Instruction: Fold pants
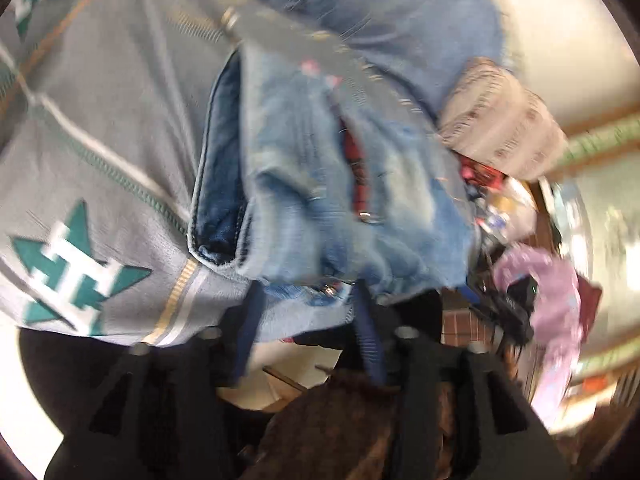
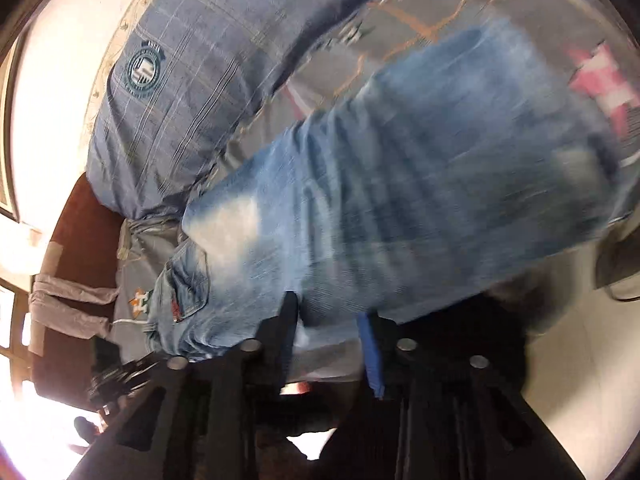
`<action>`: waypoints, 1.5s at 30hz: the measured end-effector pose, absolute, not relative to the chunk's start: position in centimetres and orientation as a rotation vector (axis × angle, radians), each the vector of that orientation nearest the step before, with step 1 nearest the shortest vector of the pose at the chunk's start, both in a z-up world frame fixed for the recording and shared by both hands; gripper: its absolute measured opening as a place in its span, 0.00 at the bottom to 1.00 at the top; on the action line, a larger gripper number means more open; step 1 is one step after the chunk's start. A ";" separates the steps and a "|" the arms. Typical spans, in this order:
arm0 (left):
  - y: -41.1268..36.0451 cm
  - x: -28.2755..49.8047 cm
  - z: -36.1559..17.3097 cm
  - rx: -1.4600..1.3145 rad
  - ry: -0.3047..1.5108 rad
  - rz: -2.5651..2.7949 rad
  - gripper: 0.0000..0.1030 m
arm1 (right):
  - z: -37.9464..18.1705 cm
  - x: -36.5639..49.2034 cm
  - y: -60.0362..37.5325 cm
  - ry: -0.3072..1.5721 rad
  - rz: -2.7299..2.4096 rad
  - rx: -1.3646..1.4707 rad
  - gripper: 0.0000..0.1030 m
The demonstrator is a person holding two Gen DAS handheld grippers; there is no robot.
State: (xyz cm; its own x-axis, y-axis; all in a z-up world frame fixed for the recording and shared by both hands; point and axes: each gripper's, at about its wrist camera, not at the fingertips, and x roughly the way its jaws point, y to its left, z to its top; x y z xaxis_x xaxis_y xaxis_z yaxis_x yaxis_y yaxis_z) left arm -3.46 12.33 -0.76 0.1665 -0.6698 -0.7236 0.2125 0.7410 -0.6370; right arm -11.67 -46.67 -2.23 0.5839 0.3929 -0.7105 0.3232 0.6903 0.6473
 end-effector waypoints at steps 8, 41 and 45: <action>12.8 -0.3 -3.7 -0.632 1.302 -0.566 0.77 | -1.0 -16.5 -54.3 0.856 -0.391 0.834 0.57; 11.3 -2.1 0.4 -0.387 1.161 -0.626 0.61 | 3.9 -11.3 -47.4 0.750 -0.248 0.519 0.61; 11.0 0.9 -0.7 -0.374 1.172 -0.540 0.61 | 3.7 -5.1 -40.9 0.806 -0.004 0.451 0.61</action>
